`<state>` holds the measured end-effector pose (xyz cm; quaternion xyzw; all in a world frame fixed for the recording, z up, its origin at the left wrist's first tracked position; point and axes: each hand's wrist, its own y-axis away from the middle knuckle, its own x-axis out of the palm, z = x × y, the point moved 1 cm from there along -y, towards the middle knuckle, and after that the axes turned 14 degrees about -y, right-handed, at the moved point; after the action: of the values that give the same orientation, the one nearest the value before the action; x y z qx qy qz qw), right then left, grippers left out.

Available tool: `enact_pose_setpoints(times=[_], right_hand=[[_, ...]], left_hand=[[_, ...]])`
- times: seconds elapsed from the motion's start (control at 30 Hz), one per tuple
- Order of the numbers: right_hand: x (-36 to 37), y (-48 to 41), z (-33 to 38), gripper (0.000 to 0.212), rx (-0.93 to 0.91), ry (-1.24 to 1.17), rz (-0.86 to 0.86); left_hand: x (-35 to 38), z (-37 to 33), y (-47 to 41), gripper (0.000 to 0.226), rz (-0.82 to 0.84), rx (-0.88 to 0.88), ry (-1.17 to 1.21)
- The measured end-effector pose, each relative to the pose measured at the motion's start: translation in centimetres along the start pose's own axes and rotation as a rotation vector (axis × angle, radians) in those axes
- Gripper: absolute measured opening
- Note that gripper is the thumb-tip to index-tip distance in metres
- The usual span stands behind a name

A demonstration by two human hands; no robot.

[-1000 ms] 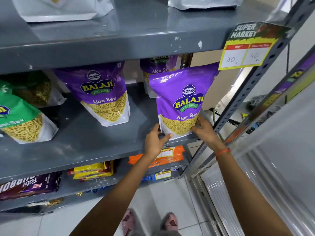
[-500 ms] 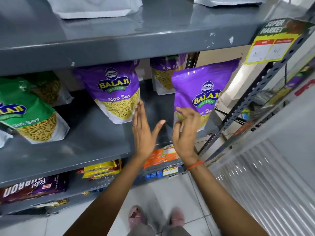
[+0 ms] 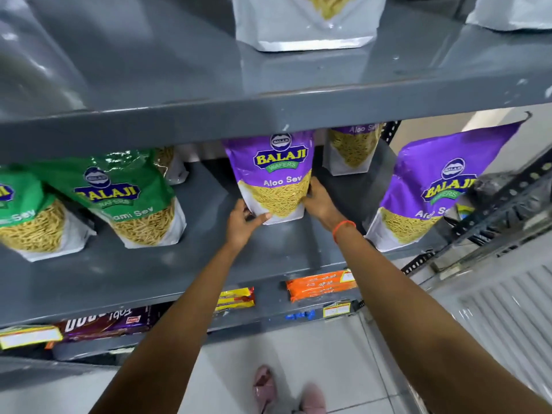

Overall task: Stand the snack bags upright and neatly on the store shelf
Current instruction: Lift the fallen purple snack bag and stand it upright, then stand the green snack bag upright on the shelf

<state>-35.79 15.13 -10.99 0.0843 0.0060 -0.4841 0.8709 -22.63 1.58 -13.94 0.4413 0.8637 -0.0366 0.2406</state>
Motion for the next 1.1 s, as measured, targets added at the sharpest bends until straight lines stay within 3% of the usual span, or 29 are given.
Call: enact_pose_setpoints(times=[0.1, 0.27, 0.57, 0.67, 0.73, 0.8, 0.93, 1.0, 1.1], right_hand=[[-0.5, 2.3, -0.1, 0.036, -0.038, -0.027, 0.018], [-2.0, 6.7, -1.0, 0.043, -0.104, -0.077, 0.073], [-3.5, 10.1, -2.2, 0.047, -0.104, -0.064, 0.056], [-3.2, 11.3, -1.6, 0.059, -0.227, -0.068, -0.159], [-2.6, 13.2, -0.4, 0.056, -0.421, -0.013, -0.406], [-0.9, 15.5, 1.5, 0.052, -0.652, 0.061, -0.502], [5.6, 17.6, 4.6, 0.046, -0.933, 0.138, -0.299], [9.1, 17.3, 5.3, 0.045, -0.940, 0.138, -0.193], [14.7, 15.3, 5.1, 0.049, -0.844, 0.156, -0.089]], left_hand=[[0.3, -0.2, 2.4, 0.068, -0.004, -0.007, 0.012], [2.0, 0.2, 7.2, 0.058, -0.007, -0.012, -0.011], [3.2, 0.1, 10.7, 0.069, 0.018, 0.003, -0.062], [3.1, -0.6, 11.5, 0.078, 0.000, 0.022, -0.120], [2.8, -0.9, 12.2, 0.088, -0.057, 0.083, -0.145], [1.8, -1.4, 12.7, 0.096, -0.157, 0.140, -0.178], [-2.2, -2.0, 12.9, 0.091, -0.406, 0.317, -0.254], [-4.7, -1.4, 12.3, 0.087, -0.495, 0.368, -0.313], [-9.6, 1.8, 10.8, 0.086, -0.600, 0.303, -0.338]])
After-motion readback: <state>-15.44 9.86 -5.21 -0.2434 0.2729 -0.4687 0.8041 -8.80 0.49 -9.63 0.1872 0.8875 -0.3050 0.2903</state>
